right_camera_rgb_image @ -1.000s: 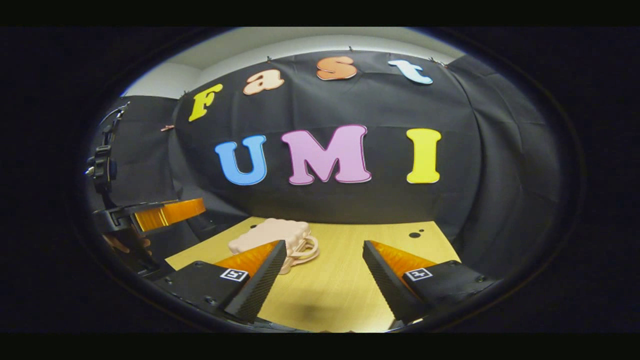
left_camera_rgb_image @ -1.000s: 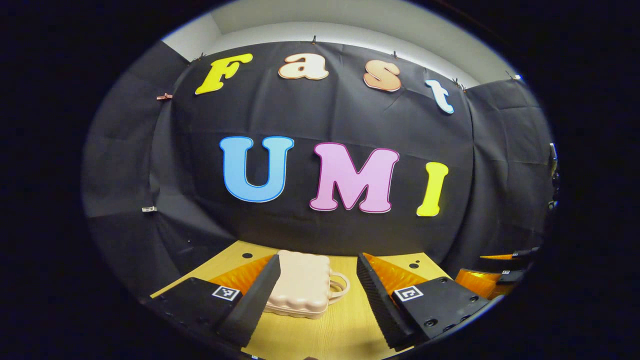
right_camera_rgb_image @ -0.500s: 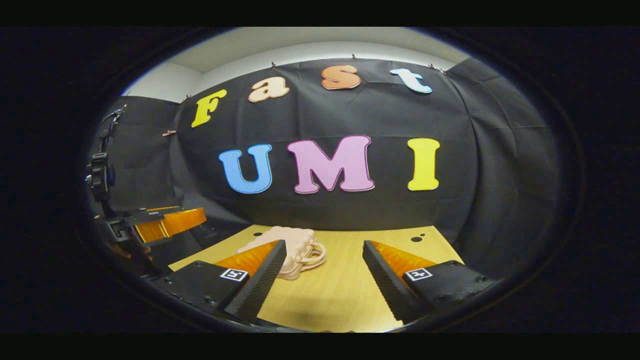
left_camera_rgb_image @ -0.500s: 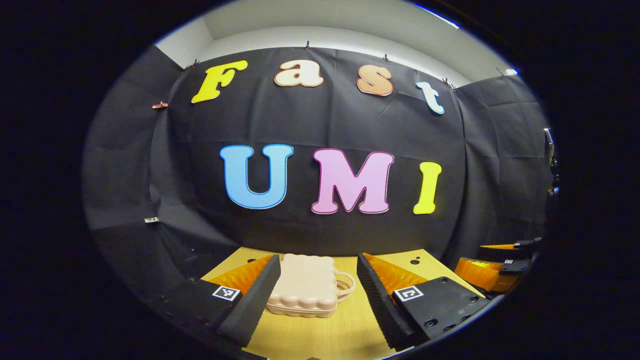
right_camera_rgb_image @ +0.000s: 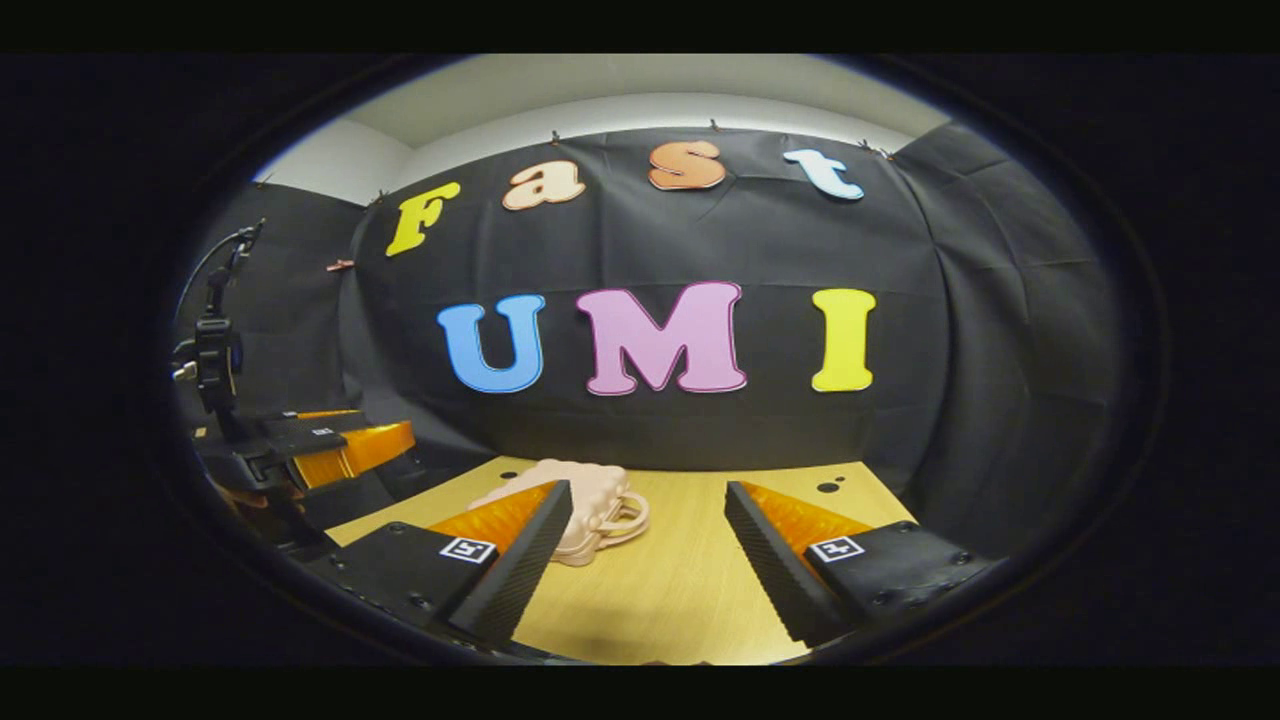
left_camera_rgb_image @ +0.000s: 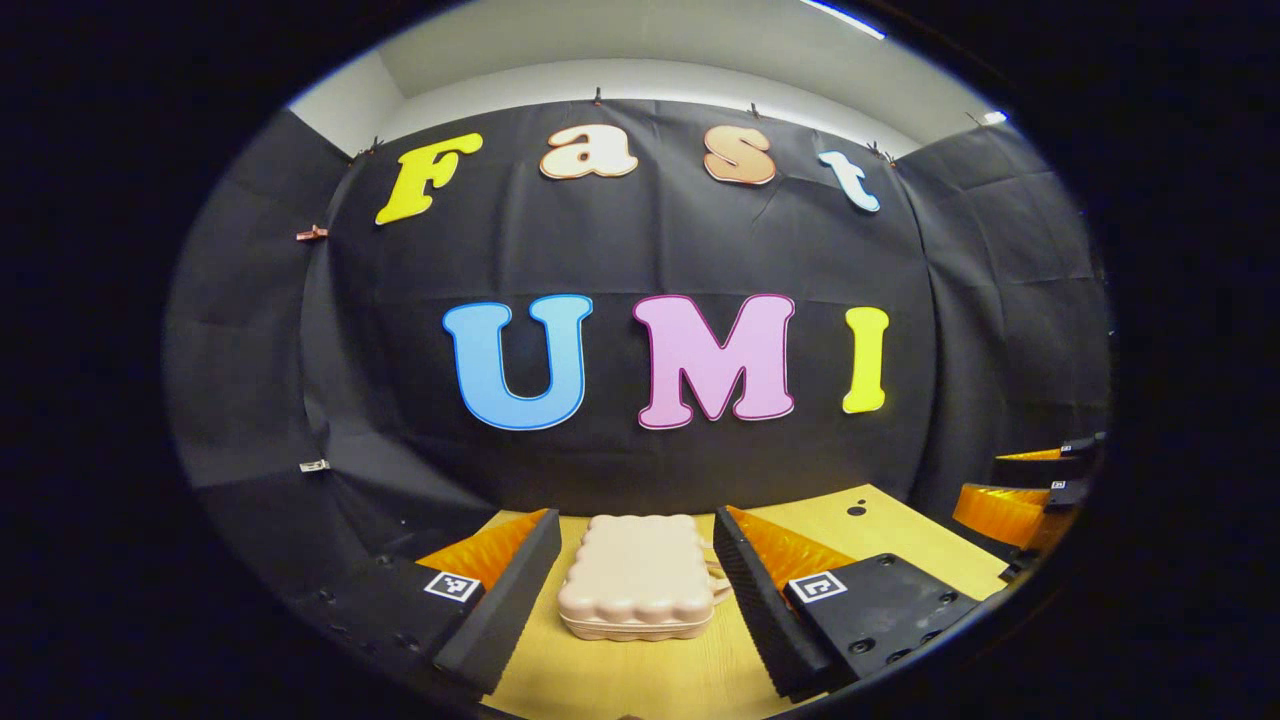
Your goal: First open the suitcase, pack the skin care products into it, and then close the suitcase.
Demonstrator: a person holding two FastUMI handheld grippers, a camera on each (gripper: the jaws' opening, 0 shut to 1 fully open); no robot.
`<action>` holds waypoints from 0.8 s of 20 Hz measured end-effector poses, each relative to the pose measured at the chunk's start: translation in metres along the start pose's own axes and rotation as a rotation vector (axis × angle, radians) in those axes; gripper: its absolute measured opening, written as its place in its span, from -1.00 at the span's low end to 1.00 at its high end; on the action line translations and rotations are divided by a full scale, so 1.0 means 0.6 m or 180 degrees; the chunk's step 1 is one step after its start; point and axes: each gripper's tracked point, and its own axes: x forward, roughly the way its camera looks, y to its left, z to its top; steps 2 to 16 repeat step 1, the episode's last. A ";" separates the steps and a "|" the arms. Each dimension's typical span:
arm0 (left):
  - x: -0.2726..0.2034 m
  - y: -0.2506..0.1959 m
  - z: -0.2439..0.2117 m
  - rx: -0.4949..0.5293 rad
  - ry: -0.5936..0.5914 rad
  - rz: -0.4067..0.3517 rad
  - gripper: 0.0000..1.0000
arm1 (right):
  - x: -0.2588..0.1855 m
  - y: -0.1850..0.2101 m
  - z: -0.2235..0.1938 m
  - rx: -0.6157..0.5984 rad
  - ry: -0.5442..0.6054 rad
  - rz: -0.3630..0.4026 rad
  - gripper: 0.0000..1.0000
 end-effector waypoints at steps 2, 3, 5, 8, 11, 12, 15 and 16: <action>0.002 0.000 0.007 0.0012 -0.0034 -0.0019 0.93 | 0.002 -0.001 0.000 0.0009 -0.0002 -0.0023 0.94; 0.002 0.000 0.007 0.0012 -0.0034 -0.0019 0.93 | 0.002 -0.001 0.000 0.0009 -0.0002 -0.0023 0.94; 0.002 0.000 0.007 0.0012 -0.0034 -0.0019 0.93 | 0.002 -0.001 0.000 0.0009 -0.0002 -0.0023 0.94; 0.002 0.000 0.007 0.0012 -0.0034 -0.0019 0.93 | 0.002 -0.001 0.000 0.0009 -0.0002 -0.0023 0.94; 0.002 0.000 0.007 0.0012 -0.0034 -0.0019 0.93 | 0.002 -0.001 0.000 0.0009 -0.0002 -0.0023 0.94; 0.002 0.000 0.007 0.0012 -0.0034 -0.0019 0.93 | 0.002 -0.001 0.000 0.0009 -0.0002 -0.0023 0.94; 0.002 0.000 0.007 0.0012 -0.0034 -0.0019 0.93 | 0.002 -0.001 0.000 0.0009 -0.0002 -0.0023 0.94; 0.002 0.000 0.007 0.0012 -0.0034 -0.0019 0.93 | 0.002 -0.001 0.000 0.0009 -0.0002 -0.0023 0.94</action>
